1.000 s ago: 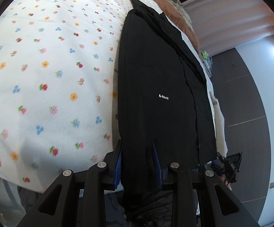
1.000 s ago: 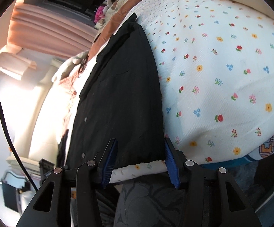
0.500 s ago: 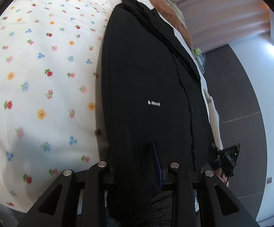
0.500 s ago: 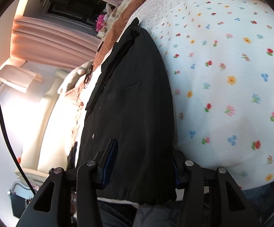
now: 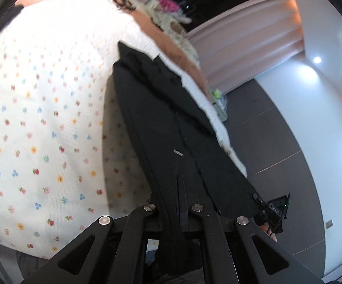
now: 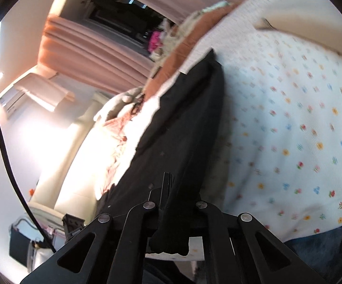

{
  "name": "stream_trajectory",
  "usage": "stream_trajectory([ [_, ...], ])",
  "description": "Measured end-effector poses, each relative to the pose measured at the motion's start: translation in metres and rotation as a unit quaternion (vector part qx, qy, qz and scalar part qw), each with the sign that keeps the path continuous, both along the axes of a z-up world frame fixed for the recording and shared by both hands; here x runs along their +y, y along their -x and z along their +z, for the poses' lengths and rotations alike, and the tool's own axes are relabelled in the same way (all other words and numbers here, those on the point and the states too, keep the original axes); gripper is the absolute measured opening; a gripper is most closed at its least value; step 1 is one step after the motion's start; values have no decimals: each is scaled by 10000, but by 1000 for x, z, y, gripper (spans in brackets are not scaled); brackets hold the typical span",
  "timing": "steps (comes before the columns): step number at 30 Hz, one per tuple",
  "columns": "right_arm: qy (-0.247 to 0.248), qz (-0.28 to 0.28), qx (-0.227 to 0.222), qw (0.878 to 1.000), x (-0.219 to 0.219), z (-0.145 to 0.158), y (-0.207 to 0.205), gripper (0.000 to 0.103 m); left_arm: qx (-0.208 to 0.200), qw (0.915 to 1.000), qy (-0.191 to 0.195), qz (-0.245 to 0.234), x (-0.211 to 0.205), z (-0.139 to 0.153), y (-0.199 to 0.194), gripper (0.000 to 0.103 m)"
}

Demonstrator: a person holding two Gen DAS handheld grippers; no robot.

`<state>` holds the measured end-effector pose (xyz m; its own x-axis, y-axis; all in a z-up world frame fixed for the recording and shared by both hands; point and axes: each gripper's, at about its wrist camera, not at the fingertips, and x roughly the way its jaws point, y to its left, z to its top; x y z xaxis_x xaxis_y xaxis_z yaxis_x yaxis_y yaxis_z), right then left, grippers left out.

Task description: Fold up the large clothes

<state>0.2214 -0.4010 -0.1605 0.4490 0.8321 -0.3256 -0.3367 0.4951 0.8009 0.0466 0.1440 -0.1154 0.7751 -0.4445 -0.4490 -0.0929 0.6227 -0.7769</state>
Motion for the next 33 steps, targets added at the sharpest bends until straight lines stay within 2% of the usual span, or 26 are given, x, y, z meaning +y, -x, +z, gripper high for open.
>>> stream_trajectory([
  [9,-258,173,-430,9986,-3,46,39,6,-540,9983,89,218,5,58,54,1],
  [12,-286,233,-599,9975,-7,63,56,6,-664,9973,76,291,1,81,60,1],
  [22,-666,555,-1252,9883,-13,123,107,6,-1244,9914,-39,410,-4,152,130,2],
  [29,-781,760,-1564,9817,-14,144,133,6,-1522,9874,-168,395,-9,178,156,2],
  [33,-686,732,-1580,9823,-11,144,123,6,-1458,9882,-153,435,-5,179,144,2],
])
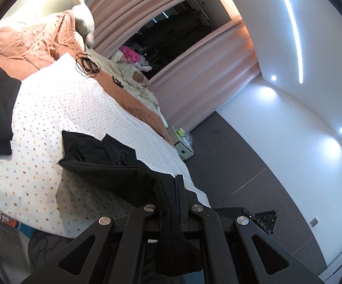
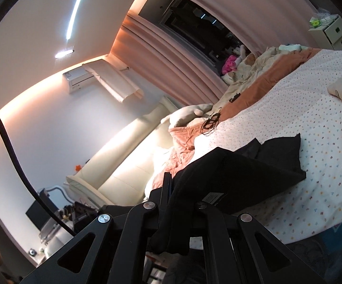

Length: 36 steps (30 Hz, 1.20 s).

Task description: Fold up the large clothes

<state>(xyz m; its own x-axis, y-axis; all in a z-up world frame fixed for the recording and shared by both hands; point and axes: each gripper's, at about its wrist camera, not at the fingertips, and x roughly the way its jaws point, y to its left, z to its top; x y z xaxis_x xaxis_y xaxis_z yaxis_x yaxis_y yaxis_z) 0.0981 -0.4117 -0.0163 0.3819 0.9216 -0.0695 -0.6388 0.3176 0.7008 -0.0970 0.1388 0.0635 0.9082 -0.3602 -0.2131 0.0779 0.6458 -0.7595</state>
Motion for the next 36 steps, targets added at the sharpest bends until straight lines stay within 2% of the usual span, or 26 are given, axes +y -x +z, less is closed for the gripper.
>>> stream_trajectory([
  [9,294,-423,114,9986,15,1,-47,6,264,9994,-127,209,19,-4,-63,2],
  [21,517,-501,160,9973,47,18,-119,6,456,9979,-332,324,46,1,-143,2],
  [30,704,-572,400,9951,75,6,-181,6,778,9959,-296,366,71,-20,-210,2],
  [36,832,-613,651,9925,93,-16,-225,6,1060,9935,-162,373,89,-45,-254,3],
])
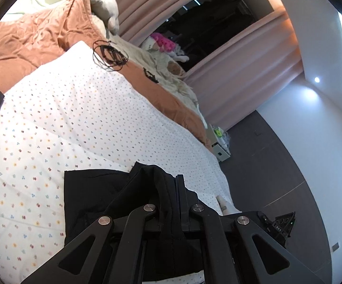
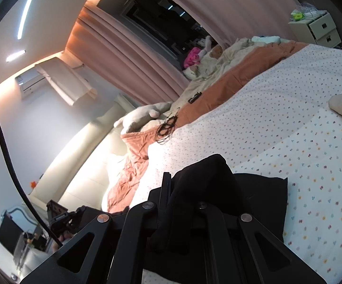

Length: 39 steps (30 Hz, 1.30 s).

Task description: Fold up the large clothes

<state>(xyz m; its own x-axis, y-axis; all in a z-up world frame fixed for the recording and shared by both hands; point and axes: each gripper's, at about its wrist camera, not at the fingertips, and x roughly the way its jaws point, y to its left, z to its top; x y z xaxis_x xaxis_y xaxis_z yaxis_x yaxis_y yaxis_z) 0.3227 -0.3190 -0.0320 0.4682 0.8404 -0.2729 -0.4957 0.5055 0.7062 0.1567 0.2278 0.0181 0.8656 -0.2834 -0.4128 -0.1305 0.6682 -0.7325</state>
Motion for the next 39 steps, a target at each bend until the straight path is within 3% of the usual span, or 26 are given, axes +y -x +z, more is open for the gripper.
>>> stream_trajectory([
  [16,770,-311,725,9939,50,-79,-88,7,1119,9933,249,129,39,-108,-96,3],
  [18,984,-437,818,9908,54,-87,-98,12,1249,9915,353,77,43,-119,-106,8],
  [19,1114,-515,892,9884,56,-92,-103,24,1368,9897,409,79,47,-125,-111,18],
  [20,1204,-611,966,9861,57,-95,-107,36,1424,9888,440,109,49,-129,-113,37],
  [21,1268,-733,995,9842,56,-97,-108,64,1403,9889,466,155,52,-131,-114,48],
  [22,1307,-938,967,9822,53,-97,-109,80,1370,9893,440,248,55,-130,-112,71],
  [23,1318,-1067,922,9812,50,-96,-108,83,1371,9892,348,391,57,-128,-109,89],
  [24,1314,-1100,905,9810,48,-96,-109,83,1341,9891,230,565,59,-125,-104,93],
  [27,1227,-1086,988,9815,40,-98,-106,83,1379,9879,193,690,64,-127,-92,94],
  [33,1519,-1100,1108,9760,25,-107,-90,83,1688,9828,-17,751,55,-141,-61,93],
  [39,1894,-1019,1208,9691,11,-115,-64,83,2063,9760,-74,695,44,-164,-30,80],
])
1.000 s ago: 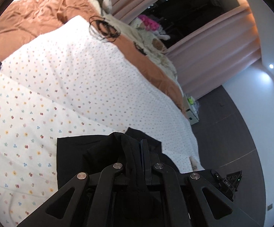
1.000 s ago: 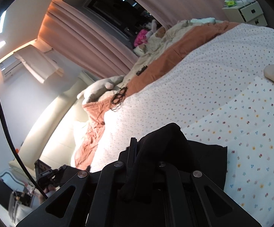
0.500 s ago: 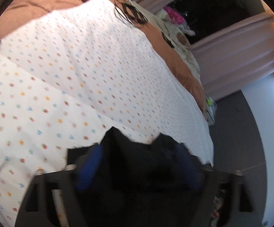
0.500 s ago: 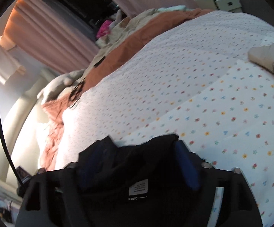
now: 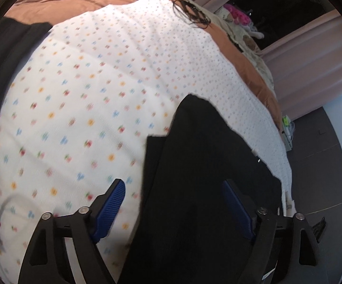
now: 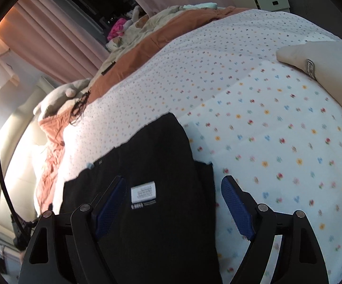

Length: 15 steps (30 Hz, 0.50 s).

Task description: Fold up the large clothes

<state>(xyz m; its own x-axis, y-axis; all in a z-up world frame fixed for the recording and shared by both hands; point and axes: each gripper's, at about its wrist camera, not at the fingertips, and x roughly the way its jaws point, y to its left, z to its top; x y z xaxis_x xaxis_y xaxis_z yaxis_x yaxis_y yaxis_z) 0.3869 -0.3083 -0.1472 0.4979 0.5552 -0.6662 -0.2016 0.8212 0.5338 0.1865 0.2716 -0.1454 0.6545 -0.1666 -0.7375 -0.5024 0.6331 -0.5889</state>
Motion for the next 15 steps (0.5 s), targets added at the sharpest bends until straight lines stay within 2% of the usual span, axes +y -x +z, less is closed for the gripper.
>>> stream_trajectory([
  [3,237,24,75,9997,-7,-6,16,83,133,9999,81,-71,-7,-10,15,72],
  [9,346,34,282,9990,-19,-18,43,82,305,9994,96,-164,-21,-16,33,59],
  [14,403,189,475,9979,-23,-31,65,70,376,9991,-6,-218,-29,-16,49,53],
  [15,418,257,521,9974,-22,-34,70,63,404,9989,-4,-224,-31,-17,52,52],
])
